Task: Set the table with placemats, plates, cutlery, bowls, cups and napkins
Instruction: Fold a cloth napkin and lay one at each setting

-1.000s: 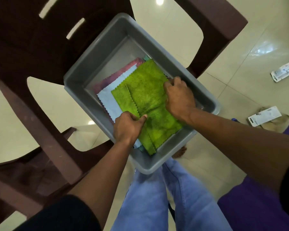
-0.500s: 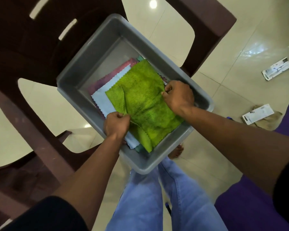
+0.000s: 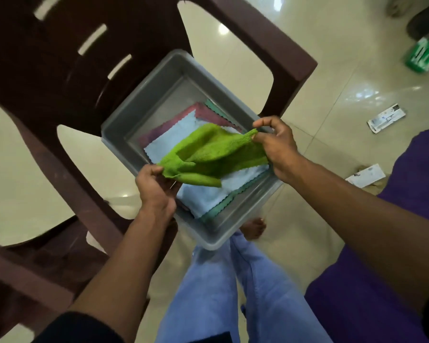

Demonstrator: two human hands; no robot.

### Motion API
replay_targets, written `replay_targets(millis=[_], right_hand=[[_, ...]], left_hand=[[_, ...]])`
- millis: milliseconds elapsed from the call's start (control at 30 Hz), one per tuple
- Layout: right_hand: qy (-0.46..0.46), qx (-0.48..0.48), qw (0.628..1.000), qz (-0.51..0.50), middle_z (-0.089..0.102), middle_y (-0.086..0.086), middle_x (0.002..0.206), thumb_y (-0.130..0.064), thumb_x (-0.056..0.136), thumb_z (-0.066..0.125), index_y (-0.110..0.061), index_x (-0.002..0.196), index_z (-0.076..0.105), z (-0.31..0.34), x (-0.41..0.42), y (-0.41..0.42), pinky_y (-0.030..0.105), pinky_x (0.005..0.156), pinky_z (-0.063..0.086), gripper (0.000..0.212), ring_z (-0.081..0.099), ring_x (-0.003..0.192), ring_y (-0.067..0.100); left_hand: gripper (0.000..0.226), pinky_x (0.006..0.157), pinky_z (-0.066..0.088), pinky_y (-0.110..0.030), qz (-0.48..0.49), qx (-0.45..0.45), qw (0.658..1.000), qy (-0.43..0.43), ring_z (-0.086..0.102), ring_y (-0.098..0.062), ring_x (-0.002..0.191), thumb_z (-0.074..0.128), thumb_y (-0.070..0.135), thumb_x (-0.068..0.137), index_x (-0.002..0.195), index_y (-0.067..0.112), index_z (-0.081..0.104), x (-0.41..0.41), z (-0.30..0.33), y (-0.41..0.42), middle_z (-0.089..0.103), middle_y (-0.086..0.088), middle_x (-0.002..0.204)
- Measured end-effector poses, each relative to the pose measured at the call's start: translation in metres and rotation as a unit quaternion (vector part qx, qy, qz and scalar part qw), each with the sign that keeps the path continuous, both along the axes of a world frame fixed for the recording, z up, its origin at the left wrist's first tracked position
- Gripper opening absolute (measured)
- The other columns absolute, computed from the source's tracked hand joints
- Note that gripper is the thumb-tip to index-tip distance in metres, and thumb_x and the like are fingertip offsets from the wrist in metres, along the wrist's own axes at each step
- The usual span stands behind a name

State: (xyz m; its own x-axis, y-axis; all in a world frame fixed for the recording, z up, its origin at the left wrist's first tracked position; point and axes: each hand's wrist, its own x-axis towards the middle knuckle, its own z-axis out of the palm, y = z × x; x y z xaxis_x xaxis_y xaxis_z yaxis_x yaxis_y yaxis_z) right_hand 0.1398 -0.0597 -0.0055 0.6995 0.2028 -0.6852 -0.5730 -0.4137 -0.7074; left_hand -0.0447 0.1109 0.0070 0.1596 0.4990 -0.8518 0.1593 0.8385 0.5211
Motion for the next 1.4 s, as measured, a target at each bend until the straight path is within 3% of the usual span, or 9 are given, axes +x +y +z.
replay_targets(millis=[200, 267, 400, 500, 600, 733, 967, 1200, 1400], right_hand=[[0.014, 0.040, 0.999, 0.027, 0.078, 0.011, 0.100, -0.002, 0.092, 0.068, -0.014, 0.096, 0.081, 0.065, 0.016, -0.017, 0.039, 0.085, 0.060, 0.018, 0.070, 0.098, 0.027], [-0.002, 0.046, 0.999, 0.003, 0.079, 0.008, 0.097, -0.011, 0.086, 0.079, -0.016, 0.091, 0.081, 0.087, 0.019, -0.026, 0.037, 0.086, 0.059, 0.007, 0.071, 0.099, 0.026], [-0.034, 0.062, 0.996, -0.057, 0.078, 0.006, 0.091, -0.013, 0.081, 0.084, -0.015, 0.089, 0.080, 0.141, 0.015, -0.057, 0.042, 0.089, 0.055, 0.009, 0.068, 0.091, 0.023], [-0.046, 0.092, 0.990, -0.092, 0.076, 0.006, 0.093, -0.008, 0.085, 0.080, -0.013, 0.097, 0.079, 0.182, 0.014, -0.080, 0.042, 0.087, 0.055, 0.013, 0.067, 0.090, 0.021], [-0.081, 0.090, 0.988, -0.097, 0.077, 0.009, 0.102, -0.004, 0.087, 0.077, -0.008, 0.106, 0.078, 0.219, 0.012, -0.107, 0.042, 0.095, 0.056, 0.020, 0.068, 0.094, 0.021], [-0.197, 0.005, 0.978, -0.070, 0.076, 0.006, 0.109, -0.002, 0.081, 0.082, -0.013, 0.111, 0.078, 0.259, 0.007, -0.151, 0.038, 0.097, 0.058, 0.033, 0.071, 0.106, 0.025], [-0.380, -0.159, 0.910, -0.053, 0.073, -0.003, 0.112, -0.012, 0.084, 0.080, -0.020, 0.114, 0.078, 0.311, -0.006, -0.229, 0.030, 0.094, 0.056, 0.031, 0.066, 0.103, 0.012], [-0.441, -0.241, 0.861, -0.080, 0.070, -0.007, 0.094, -0.022, 0.087, 0.080, -0.018, 0.106, 0.079, 0.339, -0.027, -0.306, 0.016, 0.073, 0.046, 0.020, 0.060, 0.083, 0.003], [-0.433, -0.286, 0.846, -0.118, 0.068, -0.007, 0.087, -0.027, 0.084, 0.083, -0.015, 0.100, 0.079, 0.359, -0.058, -0.377, 0.018, 0.070, 0.046, 0.021, 0.059, 0.079, 0.004]], left_hand=[[0.009, 0.068, 0.053, -0.031, -0.091, 0.084, 0.992, -0.030, 0.063, -0.018, 0.075, 0.066, 0.013, 0.096, 0.098, 0.015, 0.058, 0.016, 0.056, 0.034, 0.063, -0.004, 0.085], [0.028, 0.062, 0.054, -0.028, -0.156, 0.162, 0.974, -0.025, 0.065, -0.017, 0.078, 0.073, 0.007, 0.092, 0.111, 0.016, 0.054, 0.021, 0.073, 0.040, 0.068, -0.002, 0.092], [0.033, 0.068, 0.053, -0.035, -0.258, 0.263, 0.929, -0.049, 0.064, -0.021, 0.082, 0.073, 0.006, 0.092, 0.111, 0.025, 0.054, 0.031, 0.120, 0.041, 0.068, -0.010, 0.101], [0.027, 0.076, 0.058, -0.045, -0.308, 0.282, 0.905, -0.085, 0.069, -0.015, 0.080, 0.069, 0.002, 0.094, 0.105, 0.026, 0.061, 0.047, 0.156, 0.039, 0.075, 0.004, 0.083], [0.019, 0.075, 0.061, -0.036, -0.362, 0.272, 0.881, -0.138, 0.071, -0.015, 0.081, 0.065, -0.004, 0.096, 0.103, 0.013, 0.070, 0.067, 0.187, 0.027, 0.076, 0.000, 0.085], [0.027, 0.076, 0.060, -0.024, -0.440, 0.303, 0.827, -0.176, 0.071, -0.012, 0.083, 0.065, -0.012, 0.092, 0.119, -0.010, 0.066, 0.093, 0.224, -0.002, 0.073, -0.015, 0.097], [0.033, 0.086, 0.059, -0.024, -0.567, 0.324, 0.724, -0.222, 0.073, -0.017, 0.098, 0.074, -0.009, 0.087, 0.114, 0.009, 0.074, 0.140, 0.275, -0.047, 0.077, -0.006, 0.105], [0.031, 0.082, 0.063, -0.030, -0.637, 0.387, 0.621, -0.240, 0.077, -0.017, 0.097, 0.080, 0.002, 0.086, 0.110, 0.021, 0.079, 0.176, 0.307, -0.107, 0.080, -0.001, 0.100], [0.016, 0.076, 0.055, -0.009, -0.674, 0.489, 0.493, -0.253, 0.072, 0.003, 0.081, 0.080, 0.015, 0.089, 0.099, 0.027, 0.080, 0.222, 0.342, -0.182, 0.077, 0.014, 0.087]])
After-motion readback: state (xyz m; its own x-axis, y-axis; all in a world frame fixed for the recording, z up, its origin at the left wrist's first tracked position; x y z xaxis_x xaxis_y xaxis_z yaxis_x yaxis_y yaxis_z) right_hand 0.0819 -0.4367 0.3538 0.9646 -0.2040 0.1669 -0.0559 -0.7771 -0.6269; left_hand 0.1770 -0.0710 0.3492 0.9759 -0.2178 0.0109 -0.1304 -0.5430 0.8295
